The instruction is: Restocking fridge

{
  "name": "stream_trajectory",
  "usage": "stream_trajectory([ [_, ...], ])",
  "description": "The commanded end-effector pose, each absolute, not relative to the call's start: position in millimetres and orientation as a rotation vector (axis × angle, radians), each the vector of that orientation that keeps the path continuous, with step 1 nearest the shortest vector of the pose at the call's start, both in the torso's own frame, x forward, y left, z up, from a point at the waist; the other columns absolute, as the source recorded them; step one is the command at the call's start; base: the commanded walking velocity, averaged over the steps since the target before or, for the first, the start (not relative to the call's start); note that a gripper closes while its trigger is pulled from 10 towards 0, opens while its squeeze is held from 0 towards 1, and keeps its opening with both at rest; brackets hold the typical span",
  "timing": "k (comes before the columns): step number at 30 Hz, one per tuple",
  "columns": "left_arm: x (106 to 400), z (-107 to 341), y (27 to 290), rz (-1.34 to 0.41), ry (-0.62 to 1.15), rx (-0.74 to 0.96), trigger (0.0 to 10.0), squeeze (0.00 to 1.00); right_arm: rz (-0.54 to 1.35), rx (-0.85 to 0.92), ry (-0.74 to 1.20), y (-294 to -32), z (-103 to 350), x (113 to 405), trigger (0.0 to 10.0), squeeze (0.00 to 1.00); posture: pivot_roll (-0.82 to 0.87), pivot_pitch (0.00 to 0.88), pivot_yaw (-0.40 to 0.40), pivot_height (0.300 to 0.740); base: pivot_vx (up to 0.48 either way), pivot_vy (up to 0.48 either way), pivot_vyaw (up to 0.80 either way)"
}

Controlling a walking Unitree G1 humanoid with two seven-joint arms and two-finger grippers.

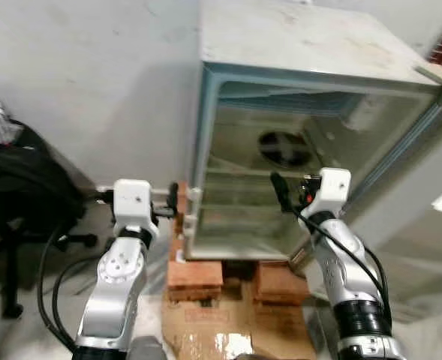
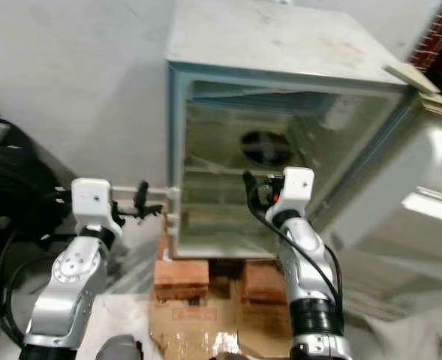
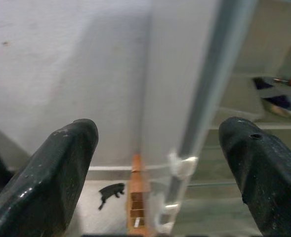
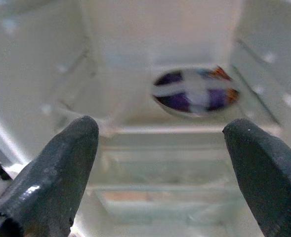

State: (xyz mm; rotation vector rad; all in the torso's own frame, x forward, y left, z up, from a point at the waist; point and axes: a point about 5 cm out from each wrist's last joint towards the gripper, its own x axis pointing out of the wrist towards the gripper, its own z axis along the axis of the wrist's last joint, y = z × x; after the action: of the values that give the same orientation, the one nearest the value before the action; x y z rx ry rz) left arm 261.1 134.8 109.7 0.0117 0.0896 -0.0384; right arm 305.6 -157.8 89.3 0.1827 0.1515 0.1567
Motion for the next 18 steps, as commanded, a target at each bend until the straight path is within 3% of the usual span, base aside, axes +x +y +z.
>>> stream_trajectory([
  [1,262.9,110.3,125.9,-0.038,0.097,0.009,10.0,0.00,0.155,0.180,0.164,-164.3,90.4,304.4,10.0,0.00,0.09,0.000,-0.097,0.740,0.000,-0.480,0.00],
  [4,263.3,111.8,122.5,-0.047,0.096,0.016,10.0,0.00,0.283,0.214,0.286,-155.7,77.3,293.6,10.0,0.00,0.09,0.000,-0.097,0.740,0.000,-0.455,0.00],
  [9,262.5,110.3,123.2,-0.049,0.100,0.020,10.0,0.00,0.338,0.274,0.475,-158.4,61.4,284.3,10.0,0.00,0.08,0.000,-0.096,0.740,0.000,-0.441,0.00],
  [18,262.5,109.2,121.2,-0.078,0.108,0.047,10.0,0.00,0.395,0.161,0.642,-171.5,46.0,274.0,10.0,0.00,0.08,0.000,-0.090,0.740,0.000,-0.442,0.00],
])
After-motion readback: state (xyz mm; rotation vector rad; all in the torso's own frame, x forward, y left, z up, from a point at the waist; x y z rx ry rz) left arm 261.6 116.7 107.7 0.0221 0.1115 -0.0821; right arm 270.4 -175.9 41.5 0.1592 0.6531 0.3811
